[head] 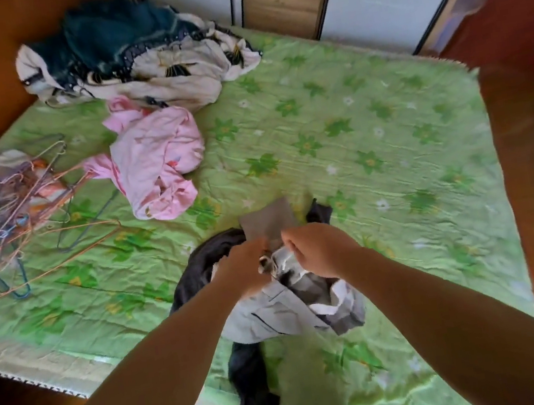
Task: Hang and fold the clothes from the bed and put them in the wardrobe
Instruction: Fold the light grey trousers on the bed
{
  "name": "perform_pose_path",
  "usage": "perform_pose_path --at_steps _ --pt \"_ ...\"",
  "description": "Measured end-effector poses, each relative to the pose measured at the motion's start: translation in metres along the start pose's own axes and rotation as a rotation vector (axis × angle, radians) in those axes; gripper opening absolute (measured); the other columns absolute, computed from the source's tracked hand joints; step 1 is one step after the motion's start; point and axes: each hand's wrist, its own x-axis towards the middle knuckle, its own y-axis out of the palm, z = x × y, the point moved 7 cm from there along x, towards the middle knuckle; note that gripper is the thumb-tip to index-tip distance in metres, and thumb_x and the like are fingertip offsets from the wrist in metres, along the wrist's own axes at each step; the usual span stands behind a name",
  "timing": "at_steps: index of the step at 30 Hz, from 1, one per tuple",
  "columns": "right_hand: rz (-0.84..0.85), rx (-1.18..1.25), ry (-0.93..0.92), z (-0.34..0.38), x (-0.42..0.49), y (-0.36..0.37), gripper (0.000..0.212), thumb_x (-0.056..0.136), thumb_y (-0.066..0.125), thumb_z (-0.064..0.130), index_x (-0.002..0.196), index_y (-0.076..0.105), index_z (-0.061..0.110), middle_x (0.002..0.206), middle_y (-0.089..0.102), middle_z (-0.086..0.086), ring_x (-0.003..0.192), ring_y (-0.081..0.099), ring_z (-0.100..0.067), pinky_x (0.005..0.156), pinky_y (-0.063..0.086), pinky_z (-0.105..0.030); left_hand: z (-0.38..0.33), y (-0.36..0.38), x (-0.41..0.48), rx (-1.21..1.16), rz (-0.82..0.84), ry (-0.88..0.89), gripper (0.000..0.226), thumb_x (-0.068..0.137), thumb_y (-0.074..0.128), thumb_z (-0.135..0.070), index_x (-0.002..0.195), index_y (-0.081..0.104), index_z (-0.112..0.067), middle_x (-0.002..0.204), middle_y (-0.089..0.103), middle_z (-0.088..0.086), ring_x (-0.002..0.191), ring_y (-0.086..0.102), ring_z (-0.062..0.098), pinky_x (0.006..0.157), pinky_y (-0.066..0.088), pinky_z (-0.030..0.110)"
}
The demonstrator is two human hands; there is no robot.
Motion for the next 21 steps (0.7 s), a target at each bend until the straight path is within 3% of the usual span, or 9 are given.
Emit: perform_pose_path --at_steps 2,5,8,12,14,16,17,19,21 --pt "-0.060 -0.003 0.012 -0.007 -0.020 -0.041 0.020 0.093 0.050 0.006 0.100 0.040 0.023 0.068 0.045 0.004 0.062 0.049 -0.022 0.051 0.037 -0.031 -0.028 -0.030 -0.005 -0.019 -0.084 -0.002 0.055 0.085 0.063 -0.027 0.132 0.033 -0.028 0.107 0.059 0.002 0.096 0.062 0.029 0.074 0.057 0.050" --pt "-0.161 -0.027 0.056 -0.021 -0.053 -0.102 0.026 0.091 0.047 0.010 0.103 0.033 0.028 0.078 0.058 -0.002 0.067 0.056 -0.027 0.057 0.050 -0.039 -0.072 -0.073 -0.013 0.020 -0.246 0.081 0.062 0.079 0.064 -0.007 0.134 0.042 -0.025 0.128 0.044 0.006 0.116 0.050 0.031 0.089 0.053 0.046" --pt "-0.257 -0.066 0.111 -0.042 -0.089 -0.162 0.024 0.092 0.046 0.015 0.108 0.035 0.029 0.078 0.052 0.002 0.070 0.053 -0.027 0.060 0.043 -0.035 -0.112 -0.125 -0.022 0.002 -0.426 0.132 0.066 0.079 0.057 0.003 0.140 0.045 -0.021 0.138 0.037 0.015 0.122 0.044 0.037 0.096 0.048 0.045" --pt "-0.382 -0.088 0.189 -0.070 -0.139 -0.230 0.018 0.088 0.046 0.016 0.103 0.052 0.024 0.080 0.058 -0.001 0.073 0.058 -0.028 0.058 0.038 -0.031 -0.168 -0.200 -0.038 -0.111 -0.564 0.176 0.066 0.078 0.043 0.008 0.127 0.041 -0.036 0.091 0.063 0.001 0.076 0.063 0.025 0.056 0.048 0.037" --pt "-0.391 -0.055 0.238 -0.081 -0.160 -0.249 0.016 0.085 0.046 0.017 0.098 0.052 0.025 0.076 0.062 0.000 0.063 0.059 -0.021 0.053 0.042 -0.029 -0.195 -0.235 -0.050 -0.191 -0.656 0.214 0.063 0.076 0.041 0.009 0.118 0.042 -0.038 0.078 0.059 -0.006 0.065 0.058 0.015 0.049 0.042 0.032" --pt "-0.378 0.025 0.271 -0.090 -0.176 -0.263 0.019 0.086 0.051 0.021 0.105 0.051 0.026 0.076 0.065 -0.001 0.059 0.062 -0.018 0.055 0.052 -0.032 -0.228 -0.262 -0.061 -0.254 -0.712 0.288 0.057 0.077 0.039 0.008 0.111 0.045 -0.037 0.076 0.056 -0.010 0.066 0.055 0.008 0.051 0.041 0.029" --pt "-0.366 0.089 0.284 -0.095 -0.181 -0.266 0.029 0.087 0.056 0.025 0.115 0.048 0.028 0.081 0.068 -0.002 0.064 0.066 -0.020 0.059 0.057 -0.036 -0.246 -0.271 -0.066 -0.277 -0.717 0.342 0.054 0.078 0.039 0.008 0.108 0.045 -0.036 0.078 0.057 -0.008 0.068 0.055 0.007 0.053 0.041 0.028" --pt "-0.377 0.175 0.270 -0.094 -0.187 -0.276 0.067 0.087 0.069 0.030 0.143 0.032 0.031 0.109 0.068 -0.011 0.091 0.069 -0.027 0.079 0.059 -0.044 -0.285 -0.286 -0.077 -0.304 -0.702 0.477 0.052 0.078 0.039 0.010 0.103 0.045 -0.035 0.086 0.059 -0.006 0.074 0.057 0.004 0.059 0.042 0.021" --pt "-0.484 0.198 0.210 -0.084 -0.189 -0.294 0.097 0.082 0.078 0.035 0.157 0.017 0.031 0.141 0.049 -0.016 0.123 0.054 -0.034 0.099 0.049 -0.045 -0.318 -0.294 -0.088 -0.293 -0.676 0.588 0.049 0.077 0.039 0.012 0.102 0.044 -0.030 0.089 0.060 -0.001 0.078 0.058 0.008 0.063 0.042 0.020"
